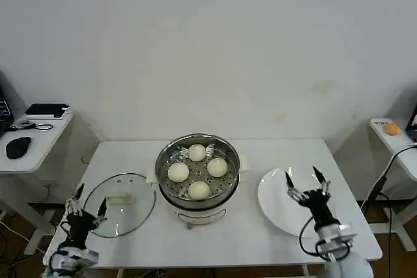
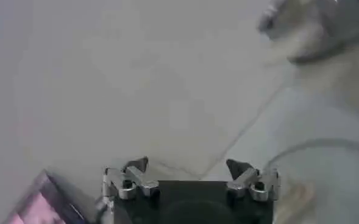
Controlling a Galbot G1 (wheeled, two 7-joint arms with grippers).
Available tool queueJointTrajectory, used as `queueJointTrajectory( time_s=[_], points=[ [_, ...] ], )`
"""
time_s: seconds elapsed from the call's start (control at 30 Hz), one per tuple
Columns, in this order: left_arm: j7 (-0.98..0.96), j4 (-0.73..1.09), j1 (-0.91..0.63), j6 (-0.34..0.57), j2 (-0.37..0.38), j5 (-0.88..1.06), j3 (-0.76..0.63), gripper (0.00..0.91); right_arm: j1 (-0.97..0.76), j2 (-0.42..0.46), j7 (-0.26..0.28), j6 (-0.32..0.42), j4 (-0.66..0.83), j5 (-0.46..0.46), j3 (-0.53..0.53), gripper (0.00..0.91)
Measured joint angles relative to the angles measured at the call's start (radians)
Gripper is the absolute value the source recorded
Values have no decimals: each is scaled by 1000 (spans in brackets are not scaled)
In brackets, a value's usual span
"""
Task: Take steamed baozi put them in steamer then cover it.
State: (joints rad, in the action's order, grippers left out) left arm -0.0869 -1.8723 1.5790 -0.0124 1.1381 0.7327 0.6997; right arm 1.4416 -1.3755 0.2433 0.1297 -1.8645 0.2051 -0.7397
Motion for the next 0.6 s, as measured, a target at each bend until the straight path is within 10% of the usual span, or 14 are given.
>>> queueJointTrajectory(
  time_s=[0.6],
  points=[
    [16,205,-126,16,-54,342,-95,907,130,-62,7,-4,-31,-8,-59,907]
  ],
)
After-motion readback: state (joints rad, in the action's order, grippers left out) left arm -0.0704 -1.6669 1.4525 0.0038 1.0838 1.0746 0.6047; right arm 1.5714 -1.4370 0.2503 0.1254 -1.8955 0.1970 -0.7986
